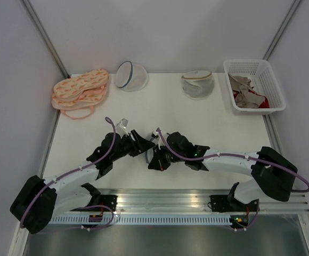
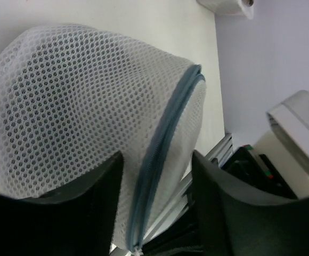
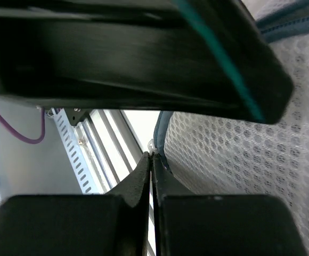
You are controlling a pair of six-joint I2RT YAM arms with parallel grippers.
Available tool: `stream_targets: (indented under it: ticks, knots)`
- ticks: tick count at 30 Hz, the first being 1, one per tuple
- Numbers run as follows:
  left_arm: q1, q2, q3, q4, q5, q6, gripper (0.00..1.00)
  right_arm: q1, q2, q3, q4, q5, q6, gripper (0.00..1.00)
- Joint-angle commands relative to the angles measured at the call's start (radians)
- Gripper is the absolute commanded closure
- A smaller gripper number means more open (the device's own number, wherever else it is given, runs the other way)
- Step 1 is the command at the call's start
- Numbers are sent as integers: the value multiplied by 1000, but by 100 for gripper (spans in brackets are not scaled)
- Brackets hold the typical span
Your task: Unzip the laundry bag and remove the bra
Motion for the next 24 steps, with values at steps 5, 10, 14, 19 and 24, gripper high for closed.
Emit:
stream_targets:
  ticks: [5, 10, 14, 19, 24]
  knots:
    - [-18, 159, 14, 221, 87, -46, 92, 10, -42, 15, 46, -21, -21, 100]
    - [-22, 136, 13, 169, 15, -42, 98, 10, -62, 9, 3, -10, -26, 100]
    - [-15, 67, 46, 55, -89, -11, 98, 34, -82, -17, -49, 24, -32, 100]
    - [1, 39, 105, -14, -151, 3, 98, 63, -85, -64, -150, 121, -30, 100]
    - [3, 49, 131, -55, -139, 20, 98, 65, -109, -54, -380, 475, 78, 100]
